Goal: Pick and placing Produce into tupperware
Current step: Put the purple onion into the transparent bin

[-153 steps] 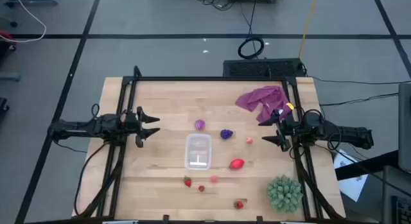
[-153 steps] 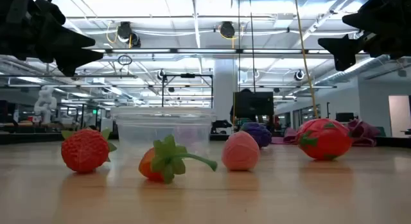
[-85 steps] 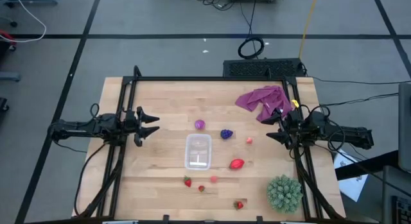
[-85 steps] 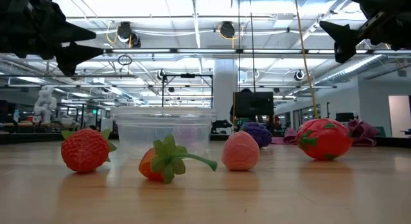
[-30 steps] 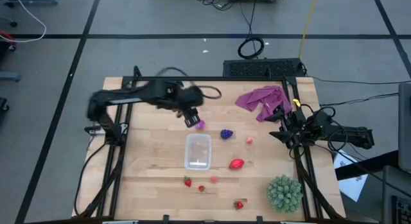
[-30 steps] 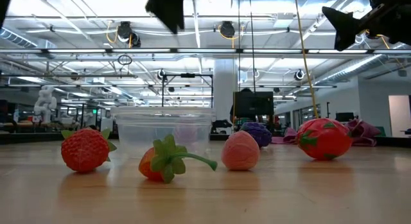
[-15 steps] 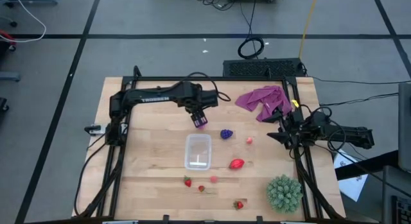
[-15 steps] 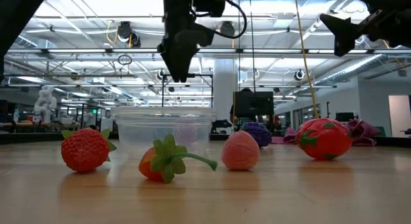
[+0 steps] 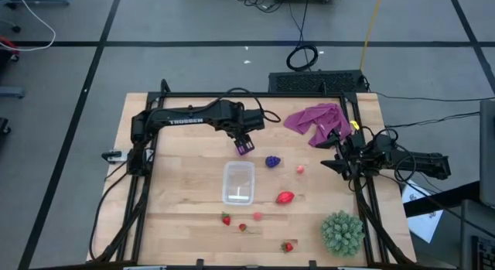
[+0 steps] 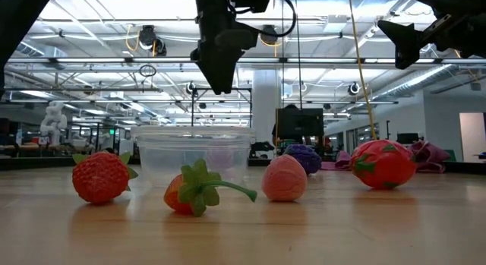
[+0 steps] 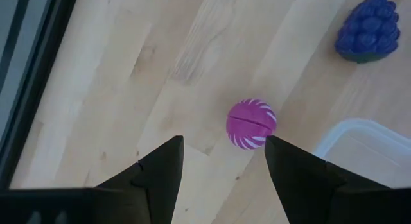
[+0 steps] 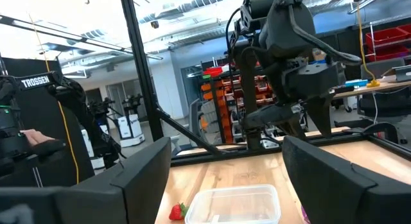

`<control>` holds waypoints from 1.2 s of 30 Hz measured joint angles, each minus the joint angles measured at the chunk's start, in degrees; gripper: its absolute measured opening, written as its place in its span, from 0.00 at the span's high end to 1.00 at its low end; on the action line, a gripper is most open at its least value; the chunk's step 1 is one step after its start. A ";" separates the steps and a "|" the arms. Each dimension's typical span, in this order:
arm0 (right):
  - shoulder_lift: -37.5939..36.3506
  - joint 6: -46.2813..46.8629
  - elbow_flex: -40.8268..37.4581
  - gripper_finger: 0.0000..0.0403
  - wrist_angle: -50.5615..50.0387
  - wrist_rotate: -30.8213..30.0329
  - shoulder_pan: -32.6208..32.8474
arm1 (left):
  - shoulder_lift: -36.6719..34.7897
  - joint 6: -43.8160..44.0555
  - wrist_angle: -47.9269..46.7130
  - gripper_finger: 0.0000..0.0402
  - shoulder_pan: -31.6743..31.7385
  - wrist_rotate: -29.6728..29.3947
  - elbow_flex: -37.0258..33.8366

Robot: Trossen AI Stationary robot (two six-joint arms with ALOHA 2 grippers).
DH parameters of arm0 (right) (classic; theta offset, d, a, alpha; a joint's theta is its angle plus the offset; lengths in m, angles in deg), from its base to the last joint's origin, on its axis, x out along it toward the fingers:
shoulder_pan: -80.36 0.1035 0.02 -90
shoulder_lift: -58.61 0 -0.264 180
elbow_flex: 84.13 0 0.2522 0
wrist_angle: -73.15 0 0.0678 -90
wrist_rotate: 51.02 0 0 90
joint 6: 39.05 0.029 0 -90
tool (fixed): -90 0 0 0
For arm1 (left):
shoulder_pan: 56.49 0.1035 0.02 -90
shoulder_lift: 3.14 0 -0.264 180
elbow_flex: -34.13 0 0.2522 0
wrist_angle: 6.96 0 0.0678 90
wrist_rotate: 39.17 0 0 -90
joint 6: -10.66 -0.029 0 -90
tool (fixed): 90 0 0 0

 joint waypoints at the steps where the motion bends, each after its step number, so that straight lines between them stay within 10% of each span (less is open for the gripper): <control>1: -0.01 -0.02 0.00 0.28 0.00 0.00 0.00 | 0.02 0.01 -0.01 0.44 0.01 0.00 0.00; 36: -0.01 3.02 0.00 0.28 0.02 0.09 0.00 | 0.01 5.95 16.64 0.02 0.57 1.74 -17.58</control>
